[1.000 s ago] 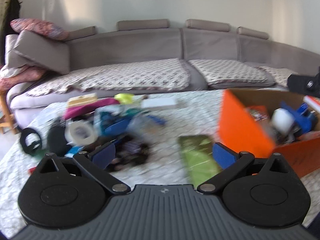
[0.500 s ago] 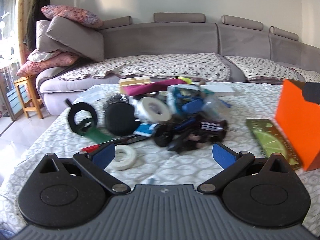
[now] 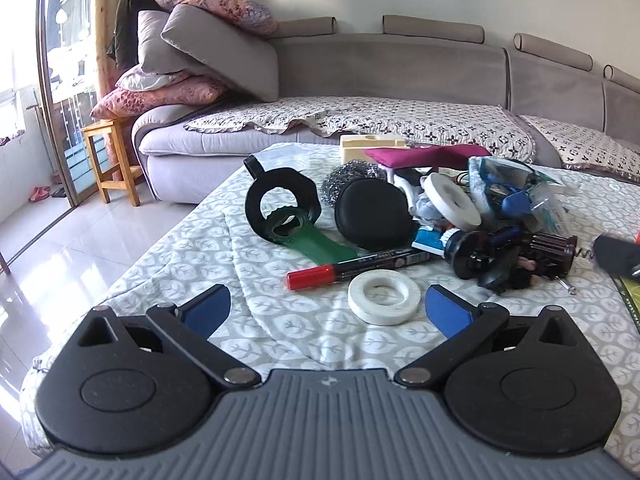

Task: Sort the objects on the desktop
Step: 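Grasp the white tape ring with left tool while right tool grasps the black glove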

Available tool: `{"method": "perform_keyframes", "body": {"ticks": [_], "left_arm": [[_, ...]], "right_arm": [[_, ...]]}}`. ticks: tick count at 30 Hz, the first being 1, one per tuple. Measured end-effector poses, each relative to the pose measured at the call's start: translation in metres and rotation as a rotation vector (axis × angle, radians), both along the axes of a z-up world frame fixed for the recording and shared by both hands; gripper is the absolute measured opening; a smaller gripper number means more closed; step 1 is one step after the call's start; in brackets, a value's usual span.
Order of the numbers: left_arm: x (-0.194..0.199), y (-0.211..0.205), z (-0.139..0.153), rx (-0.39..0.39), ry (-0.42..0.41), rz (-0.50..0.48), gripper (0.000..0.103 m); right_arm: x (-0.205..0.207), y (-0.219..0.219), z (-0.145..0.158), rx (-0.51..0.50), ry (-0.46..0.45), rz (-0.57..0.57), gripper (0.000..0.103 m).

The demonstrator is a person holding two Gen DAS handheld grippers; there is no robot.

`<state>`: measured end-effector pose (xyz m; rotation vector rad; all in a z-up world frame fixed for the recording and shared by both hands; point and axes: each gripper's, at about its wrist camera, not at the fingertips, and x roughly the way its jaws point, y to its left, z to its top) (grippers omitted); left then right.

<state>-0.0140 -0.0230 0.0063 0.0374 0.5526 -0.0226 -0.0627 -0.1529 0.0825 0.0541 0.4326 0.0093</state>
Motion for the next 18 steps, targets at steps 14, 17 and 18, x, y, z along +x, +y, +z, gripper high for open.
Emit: {"method": "perform_keyframes", "body": {"ticks": [14,17,18], "left_arm": [[0.016,-0.007,-0.015,0.027,0.053,-0.041,0.096],[0.021,-0.014,-0.017,0.045,0.057,-0.056,0.094],[0.024,-0.015,-0.018,0.047,0.062,-0.058,0.094]], "right_arm": [[0.054,0.008,-0.031,-0.040,0.121,0.013,0.047],[0.060,0.006,-0.037,-0.039,0.137,0.012,0.046],[0.062,0.005,-0.037,-0.043,0.141,0.011,0.046]]}}
